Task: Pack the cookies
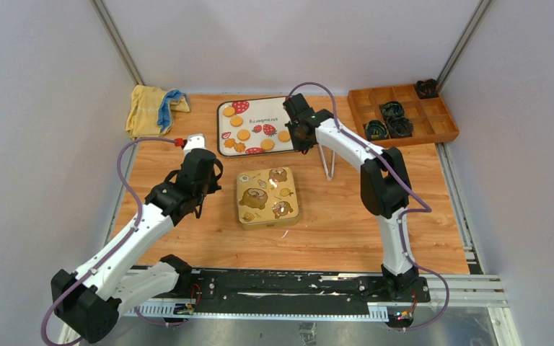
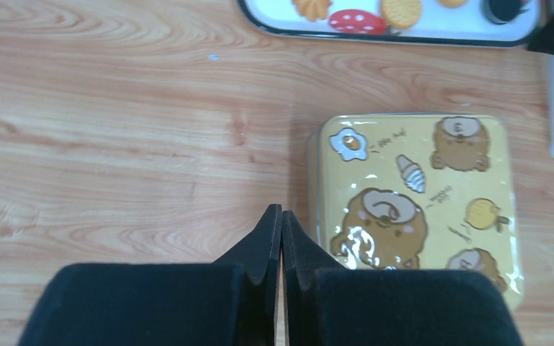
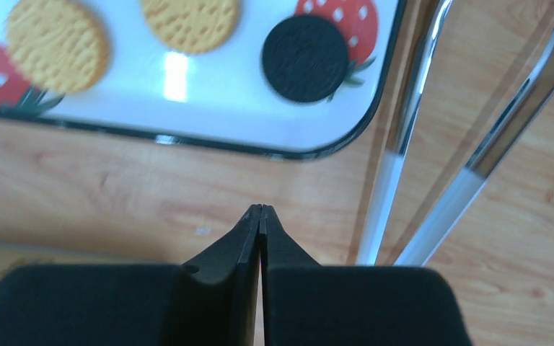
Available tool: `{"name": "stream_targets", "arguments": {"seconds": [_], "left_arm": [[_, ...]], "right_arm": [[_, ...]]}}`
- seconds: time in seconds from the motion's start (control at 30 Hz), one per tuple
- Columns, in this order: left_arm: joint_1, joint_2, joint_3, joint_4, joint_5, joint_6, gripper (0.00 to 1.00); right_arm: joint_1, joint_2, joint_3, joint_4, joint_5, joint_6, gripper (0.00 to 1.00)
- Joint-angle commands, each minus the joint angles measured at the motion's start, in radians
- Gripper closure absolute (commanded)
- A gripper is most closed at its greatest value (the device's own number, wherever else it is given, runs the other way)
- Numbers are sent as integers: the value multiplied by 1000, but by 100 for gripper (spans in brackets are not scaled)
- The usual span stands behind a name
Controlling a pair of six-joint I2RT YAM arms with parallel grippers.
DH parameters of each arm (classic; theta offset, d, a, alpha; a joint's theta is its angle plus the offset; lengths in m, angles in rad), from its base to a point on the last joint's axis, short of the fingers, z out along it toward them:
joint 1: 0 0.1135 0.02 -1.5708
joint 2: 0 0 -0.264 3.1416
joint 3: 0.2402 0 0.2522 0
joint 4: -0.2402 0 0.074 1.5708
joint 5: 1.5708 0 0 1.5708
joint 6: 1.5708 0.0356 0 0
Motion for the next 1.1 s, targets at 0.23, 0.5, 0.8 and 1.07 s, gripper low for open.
{"name": "stream_targets", "arguments": {"seconds": [0.23, 0.5, 0.8, 1.07], "left_arm": [[3, -132, -24, 23, 142, 34, 95], [3, -123, -23, 13, 141, 28, 95], [3, -98, 16, 14, 142, 38, 95], [2, -104, 13, 14, 147, 32, 95]], "right_arm": [[-70, 205, 243, -71, -43, -24, 98], [-81, 230, 193, -69, -42, -17, 99], [-93, 178, 65, -62, -70, 4, 100], [-96, 86, -63, -34, -60, 6, 100]]}}
